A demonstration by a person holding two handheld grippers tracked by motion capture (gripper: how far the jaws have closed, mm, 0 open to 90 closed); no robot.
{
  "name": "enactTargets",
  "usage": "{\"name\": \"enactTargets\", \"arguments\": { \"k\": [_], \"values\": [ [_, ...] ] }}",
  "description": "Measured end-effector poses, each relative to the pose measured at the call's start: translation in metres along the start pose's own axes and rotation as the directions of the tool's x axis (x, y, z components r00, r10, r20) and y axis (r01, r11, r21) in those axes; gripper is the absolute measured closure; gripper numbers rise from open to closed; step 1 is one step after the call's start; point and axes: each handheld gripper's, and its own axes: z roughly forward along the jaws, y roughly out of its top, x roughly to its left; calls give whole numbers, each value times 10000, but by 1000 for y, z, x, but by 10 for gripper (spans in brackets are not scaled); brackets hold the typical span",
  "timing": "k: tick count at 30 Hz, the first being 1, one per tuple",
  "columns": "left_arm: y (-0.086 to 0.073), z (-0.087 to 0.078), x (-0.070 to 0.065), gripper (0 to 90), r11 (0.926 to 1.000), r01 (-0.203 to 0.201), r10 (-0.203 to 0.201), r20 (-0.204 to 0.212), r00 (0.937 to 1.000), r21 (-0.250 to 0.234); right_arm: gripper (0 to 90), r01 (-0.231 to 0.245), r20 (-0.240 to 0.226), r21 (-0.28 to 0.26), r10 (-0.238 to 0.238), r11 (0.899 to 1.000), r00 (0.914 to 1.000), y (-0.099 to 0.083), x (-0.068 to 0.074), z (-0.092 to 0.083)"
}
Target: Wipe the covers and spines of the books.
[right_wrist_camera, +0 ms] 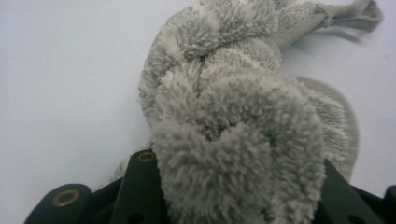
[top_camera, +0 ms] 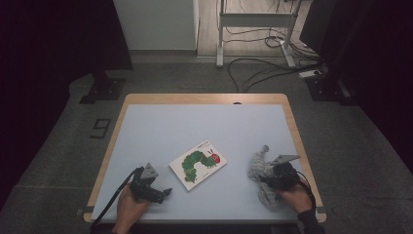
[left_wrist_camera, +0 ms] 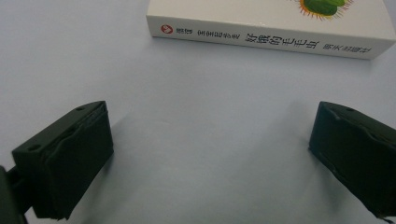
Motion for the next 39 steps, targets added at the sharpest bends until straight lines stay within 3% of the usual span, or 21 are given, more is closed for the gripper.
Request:
{"name": "enactTargets", "arguments": {
  "k": [14,19,29,39],
  "values": [
    [0,0,0,0,10000,-3,3,0,10000,1,616,253,136,-793,-243,9965,9996,26,0,-32],
    [0,0,0,0,10000,-4,4,-1,10000,1,614,363,111,-866,-354,9956,9993,34,1,-35],
    [0,0,0,0,10000,-28,27,4,10000,25,610,789,-61,-1073,-800,9911,9968,56,10,-31],
    [0,0,0,0,10000,-35,35,10,10000,32,608,1170,-324,-1168,-1215,9862,9921,79,21,-16]
  ]
}}
